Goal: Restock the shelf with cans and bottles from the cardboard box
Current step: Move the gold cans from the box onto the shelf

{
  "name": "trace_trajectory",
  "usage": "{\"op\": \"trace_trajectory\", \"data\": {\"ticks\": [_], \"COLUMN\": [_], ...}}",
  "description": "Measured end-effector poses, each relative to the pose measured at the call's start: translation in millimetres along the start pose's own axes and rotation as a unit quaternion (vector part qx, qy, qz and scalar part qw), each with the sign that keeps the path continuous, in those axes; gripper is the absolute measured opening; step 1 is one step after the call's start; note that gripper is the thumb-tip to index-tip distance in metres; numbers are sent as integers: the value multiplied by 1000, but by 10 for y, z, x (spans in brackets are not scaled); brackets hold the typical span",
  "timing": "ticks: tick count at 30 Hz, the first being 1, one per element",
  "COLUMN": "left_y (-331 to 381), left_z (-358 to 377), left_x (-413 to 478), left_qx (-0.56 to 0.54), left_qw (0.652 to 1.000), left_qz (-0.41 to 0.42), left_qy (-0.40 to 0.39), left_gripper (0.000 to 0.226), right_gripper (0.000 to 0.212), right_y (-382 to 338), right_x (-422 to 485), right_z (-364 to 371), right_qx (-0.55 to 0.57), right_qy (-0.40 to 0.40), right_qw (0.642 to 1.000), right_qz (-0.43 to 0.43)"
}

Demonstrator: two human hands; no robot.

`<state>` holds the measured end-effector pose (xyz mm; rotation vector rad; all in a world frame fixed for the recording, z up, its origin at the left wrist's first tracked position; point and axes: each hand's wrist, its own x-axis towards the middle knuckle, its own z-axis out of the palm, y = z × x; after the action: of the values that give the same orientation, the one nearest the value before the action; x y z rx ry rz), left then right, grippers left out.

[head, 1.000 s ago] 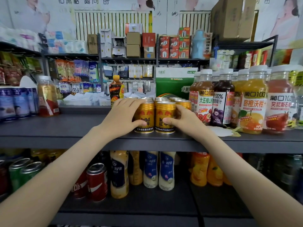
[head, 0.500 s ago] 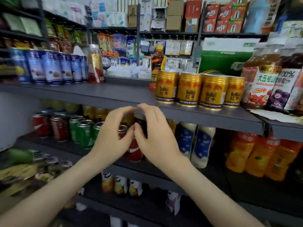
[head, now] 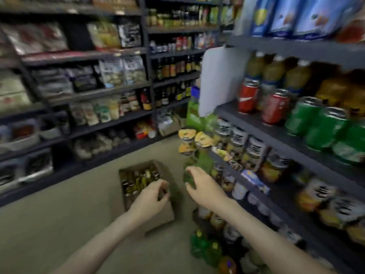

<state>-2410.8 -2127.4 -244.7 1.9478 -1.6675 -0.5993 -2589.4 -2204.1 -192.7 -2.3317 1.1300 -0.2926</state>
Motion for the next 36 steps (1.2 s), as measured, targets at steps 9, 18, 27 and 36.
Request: {"op": "trace_trajectory", "data": {"ticks": [9, 18, 27, 36], "left_y": [-1762, -3383, -5102, -6793], "left_z": [-382, -175, 391, 1505], "left_x": [327, 1657, 3287, 4088], "left_qx": [28, 47, 156, 251], "left_qw": [976, 932, 893, 870], "left_qz": [-216, -350, -365, -317], "left_qy": [-25, -88, -211, -281], "left_gripper": [36, 40, 49, 58], "right_gripper": [47, 60, 73, 64], "right_y": [-216, 398, 1251, 2233], "right_x": [1710, 3836, 5504, 5929], "right_z": [1294, 2712, 4228, 5693], "right_qx": [3, 33, 12, -76], "right_qy": [-117, -256, -308, -293], "right_qw": [993, 963, 946, 939], "right_qz": [25, 72, 105, 162]}}
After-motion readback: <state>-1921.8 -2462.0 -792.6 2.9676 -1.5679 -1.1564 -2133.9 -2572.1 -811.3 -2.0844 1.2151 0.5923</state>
